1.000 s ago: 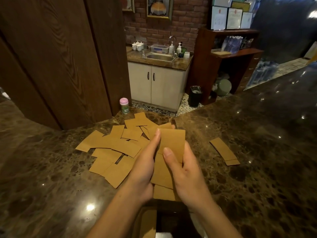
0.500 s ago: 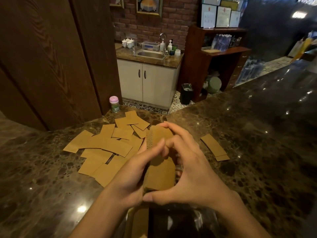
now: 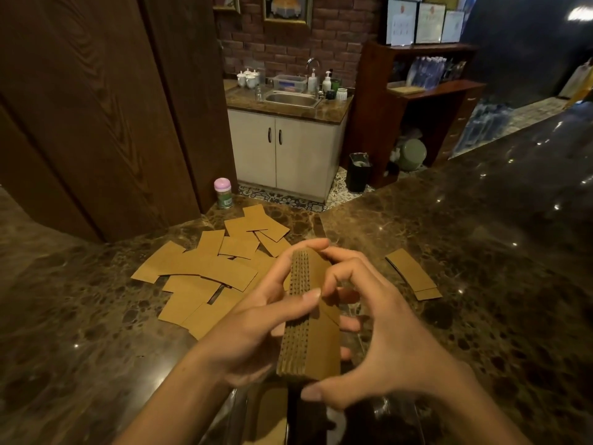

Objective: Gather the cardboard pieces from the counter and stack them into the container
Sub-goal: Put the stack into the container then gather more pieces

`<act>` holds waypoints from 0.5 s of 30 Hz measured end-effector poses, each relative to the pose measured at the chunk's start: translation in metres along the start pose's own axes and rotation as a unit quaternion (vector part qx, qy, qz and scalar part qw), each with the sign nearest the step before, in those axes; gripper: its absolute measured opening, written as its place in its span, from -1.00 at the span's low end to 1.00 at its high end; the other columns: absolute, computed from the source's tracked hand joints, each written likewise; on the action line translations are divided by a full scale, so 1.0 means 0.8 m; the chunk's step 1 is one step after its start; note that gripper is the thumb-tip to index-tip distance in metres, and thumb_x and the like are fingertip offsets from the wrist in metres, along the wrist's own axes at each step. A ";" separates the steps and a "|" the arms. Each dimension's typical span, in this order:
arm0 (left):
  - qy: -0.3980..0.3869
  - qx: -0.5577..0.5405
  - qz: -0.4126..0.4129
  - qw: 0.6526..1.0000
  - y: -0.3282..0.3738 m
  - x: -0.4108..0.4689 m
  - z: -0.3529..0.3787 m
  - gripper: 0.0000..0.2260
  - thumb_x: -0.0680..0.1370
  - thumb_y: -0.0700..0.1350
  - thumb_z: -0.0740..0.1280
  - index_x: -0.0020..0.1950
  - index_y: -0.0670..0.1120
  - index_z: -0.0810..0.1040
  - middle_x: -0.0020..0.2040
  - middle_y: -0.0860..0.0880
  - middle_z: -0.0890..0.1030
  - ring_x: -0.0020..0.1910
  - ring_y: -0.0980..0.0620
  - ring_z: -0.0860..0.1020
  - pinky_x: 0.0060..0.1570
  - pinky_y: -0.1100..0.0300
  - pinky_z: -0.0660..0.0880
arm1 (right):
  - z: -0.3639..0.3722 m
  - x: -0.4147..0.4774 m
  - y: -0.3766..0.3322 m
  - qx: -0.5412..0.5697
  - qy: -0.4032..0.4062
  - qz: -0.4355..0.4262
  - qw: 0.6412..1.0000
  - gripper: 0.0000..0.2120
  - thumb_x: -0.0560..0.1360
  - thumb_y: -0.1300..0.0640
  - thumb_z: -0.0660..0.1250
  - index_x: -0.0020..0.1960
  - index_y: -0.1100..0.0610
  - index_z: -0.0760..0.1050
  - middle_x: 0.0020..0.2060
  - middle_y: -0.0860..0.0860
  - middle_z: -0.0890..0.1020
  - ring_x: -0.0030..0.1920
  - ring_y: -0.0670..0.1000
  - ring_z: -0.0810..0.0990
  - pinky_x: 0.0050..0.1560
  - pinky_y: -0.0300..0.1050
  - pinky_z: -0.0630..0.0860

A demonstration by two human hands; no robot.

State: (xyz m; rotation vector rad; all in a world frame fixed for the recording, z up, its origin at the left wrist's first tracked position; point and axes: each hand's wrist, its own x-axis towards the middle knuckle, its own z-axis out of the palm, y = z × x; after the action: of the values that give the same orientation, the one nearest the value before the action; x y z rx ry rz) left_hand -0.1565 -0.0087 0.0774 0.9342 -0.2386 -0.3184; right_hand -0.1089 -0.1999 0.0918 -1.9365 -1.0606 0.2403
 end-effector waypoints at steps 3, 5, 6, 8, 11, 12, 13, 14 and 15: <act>0.019 -0.004 0.001 1.000 -0.002 -0.002 0.000 -0.41 0.47 -0.07 0.54 0.45 0.18 0.44 0.30 -0.26 0.59 0.02 -0.28 0.66 -0.07 -0.15 0.65 | 0.004 0.000 0.001 -0.014 -0.011 0.006 1.000 -0.20 0.11 -0.22 0.70 0.18 -0.32 0.30 0.53 -0.38 0.18 0.46 -0.25 0.34 0.39 -0.16 0.48; 0.008 -0.016 0.009 1.000 -0.003 -0.005 0.001 -0.48 0.51 -0.07 0.50 0.43 0.11 0.45 0.24 -0.24 0.62 0.03 -0.27 0.66 -0.07 -0.13 0.65 | 0.004 0.001 -0.001 -0.032 -0.006 -0.010 0.999 -0.19 0.13 -0.18 0.73 0.19 -0.30 0.29 0.53 -0.31 0.22 0.47 -0.18 0.36 0.34 -0.16 0.52; 0.005 -0.020 0.011 1.000 -0.005 -0.007 0.001 -0.51 0.52 -0.06 0.48 0.42 0.10 0.45 0.22 -0.22 0.63 0.04 -0.25 0.67 -0.08 -0.10 0.66 | 0.006 0.001 -0.001 -0.039 -0.002 -0.017 0.999 -0.18 0.12 -0.16 0.74 0.20 -0.27 0.31 0.52 -0.27 0.26 0.47 -0.12 0.39 0.30 -0.17 0.55; 0.002 -0.021 0.016 1.000 -0.005 -0.009 0.000 -0.55 0.53 -0.04 0.47 0.40 0.10 0.47 0.21 -0.20 0.65 0.03 -0.22 0.67 -0.08 -0.09 0.67 | 0.006 0.003 -0.007 -0.041 -0.003 -0.022 0.999 -0.17 0.12 -0.18 0.74 0.22 -0.19 0.32 0.49 -0.23 0.33 0.45 -0.08 0.42 0.31 -0.16 0.55; -0.003 -0.046 0.009 0.999 -0.007 -0.017 -0.004 -0.57 0.51 -0.07 0.50 0.35 0.10 0.49 0.21 -0.26 0.61 0.02 -0.31 0.64 -0.04 -0.20 0.65 | 0.008 0.001 -0.010 -0.053 -0.039 -0.027 0.997 -0.15 0.15 -0.19 0.73 0.25 -0.13 0.31 0.50 -0.26 0.28 0.46 -0.15 0.39 0.33 -0.26 0.51; -0.002 -0.050 0.012 0.999 -0.009 -0.020 -0.006 -0.57 0.51 -0.09 0.50 0.34 0.09 0.50 0.21 -0.26 0.61 0.03 -0.30 0.64 -0.04 -0.20 0.64 | 0.010 0.001 -0.012 -0.051 -0.044 -0.034 0.997 -0.16 0.16 -0.17 0.73 0.26 -0.13 0.31 0.50 -0.28 0.25 0.47 -0.15 0.37 0.29 -0.27 0.55; 0.005 -0.049 0.017 0.999 -0.012 -0.023 -0.007 -0.58 0.50 -0.08 0.51 0.33 0.09 0.51 0.19 -0.23 0.63 0.03 -0.26 0.64 -0.05 -0.16 0.65 | 0.013 -0.001 -0.012 -0.053 -0.045 -0.039 0.997 -0.17 0.17 -0.16 0.73 0.25 -0.12 0.31 0.51 -0.29 0.22 0.48 -0.14 0.35 0.23 -0.27 0.60; 0.013 -0.050 0.018 0.999 -0.015 -0.028 -0.008 -0.59 0.50 -0.06 0.50 0.32 0.09 0.53 0.16 -0.19 0.65 0.03 -0.21 0.66 -0.05 -0.10 0.65 | 0.019 0.001 -0.011 -0.059 -0.051 -0.044 0.996 -0.18 0.18 -0.17 0.73 0.25 -0.12 0.30 0.50 -0.30 0.19 0.48 -0.12 0.34 0.18 -0.24 0.63; 0.015 -0.054 0.016 0.998 -0.018 -0.031 -0.008 -0.61 0.52 -0.04 0.49 0.33 0.10 0.55 0.14 -0.16 0.67 0.03 -0.15 0.67 -0.05 -0.05 0.66 | 0.023 0.002 -0.012 -0.074 -0.058 -0.039 0.995 -0.17 0.18 -0.19 0.71 0.25 -0.12 0.29 0.49 -0.31 0.18 0.47 -0.12 0.33 0.17 -0.21 0.64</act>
State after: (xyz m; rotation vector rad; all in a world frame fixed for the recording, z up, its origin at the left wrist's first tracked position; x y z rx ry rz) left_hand -0.1794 -0.0029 0.0605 0.8266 -0.2068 -0.2842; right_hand -0.1234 -0.1850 0.0891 -2.0289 -1.2583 0.2387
